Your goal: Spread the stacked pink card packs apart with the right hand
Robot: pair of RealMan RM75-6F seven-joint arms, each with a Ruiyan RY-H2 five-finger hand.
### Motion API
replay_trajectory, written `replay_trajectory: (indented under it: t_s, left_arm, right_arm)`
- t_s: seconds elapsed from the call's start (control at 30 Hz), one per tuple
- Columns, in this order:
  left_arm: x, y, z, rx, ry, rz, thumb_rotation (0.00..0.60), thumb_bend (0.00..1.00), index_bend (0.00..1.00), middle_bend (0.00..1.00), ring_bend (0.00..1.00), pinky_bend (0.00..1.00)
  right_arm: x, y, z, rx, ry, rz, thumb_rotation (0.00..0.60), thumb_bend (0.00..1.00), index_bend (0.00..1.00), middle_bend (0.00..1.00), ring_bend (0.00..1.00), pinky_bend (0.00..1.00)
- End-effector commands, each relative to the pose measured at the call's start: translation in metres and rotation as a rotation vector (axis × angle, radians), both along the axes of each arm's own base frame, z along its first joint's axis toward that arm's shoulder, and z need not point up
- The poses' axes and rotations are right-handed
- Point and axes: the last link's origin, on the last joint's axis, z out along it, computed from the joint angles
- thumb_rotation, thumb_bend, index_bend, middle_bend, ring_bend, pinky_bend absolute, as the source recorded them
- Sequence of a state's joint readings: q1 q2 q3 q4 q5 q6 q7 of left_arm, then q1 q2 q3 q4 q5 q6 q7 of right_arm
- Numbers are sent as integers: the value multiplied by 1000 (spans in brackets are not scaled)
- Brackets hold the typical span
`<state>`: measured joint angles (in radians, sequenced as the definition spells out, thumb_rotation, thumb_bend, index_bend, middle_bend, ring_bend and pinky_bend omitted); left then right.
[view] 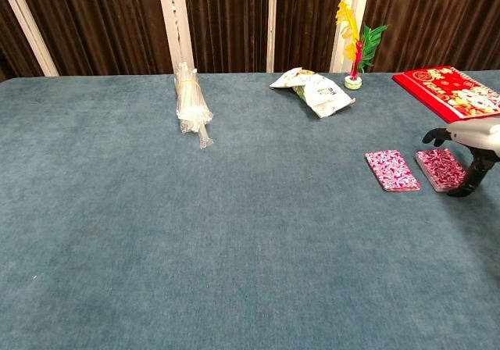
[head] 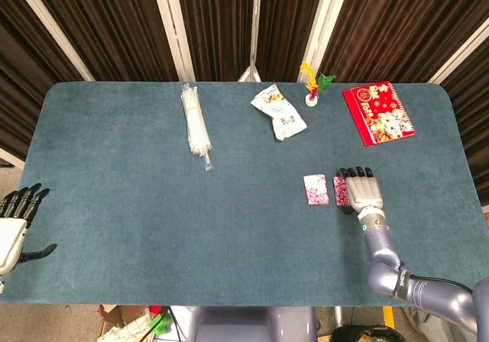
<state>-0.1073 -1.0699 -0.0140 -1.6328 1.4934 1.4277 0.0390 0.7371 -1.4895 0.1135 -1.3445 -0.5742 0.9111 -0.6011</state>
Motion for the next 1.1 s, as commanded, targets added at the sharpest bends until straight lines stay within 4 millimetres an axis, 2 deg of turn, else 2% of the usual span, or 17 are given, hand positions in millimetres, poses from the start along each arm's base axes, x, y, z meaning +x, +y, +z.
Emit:
replay_trajectory:
  t_s: [0.03, 0.13, 0.27, 0.47, 0.7, 0.9, 1.1]
  left_arm:
    - [0, 0, 0, 3, 0, -1, 600, 0, 0, 0, 0, 0]
    - [0, 0, 0, 4, -2, 0, 600, 0, 0, 0, 0, 0]
    - [0, 0, 0, 4, -2, -3, 600, 0, 0, 0, 0, 0]
    - [1, 0, 1, 9, -6, -7, 600, 0, 0, 0, 0, 0]
    - [1, 0, 1, 13, -8, -14, 600, 0, 0, 0, 0, 0]
    - [2, 0, 1, 15, -8, -20, 600, 0, 0, 0, 0, 0]
    - [2, -1, 1, 15, -3, -27, 600, 0, 0, 0, 0, 0]
  right_arm:
    - [-1, 0, 0, -1, 1, -3, 600, 263, 112, 137, 6, 0]
    - [-2, -1, 1, -4, 4, -6, 600, 263, 222, 226, 32, 0]
    - [-3, -1, 2, -19, -2, -10, 600, 263, 383, 351, 116, 0]
    - [-4, -1, 2, -33, -22, -19, 600, 263, 499, 442, 194, 0]
    - [11, -2, 10, -61, -72, 28, 600, 263, 511, 453, 203, 0]
    - [47, 0, 20, -68, -110, 133, 600, 263, 511, 454, 203, 0]
    - [85, 7, 14, -40, -136, 215, 600, 263, 511, 454, 203, 0]
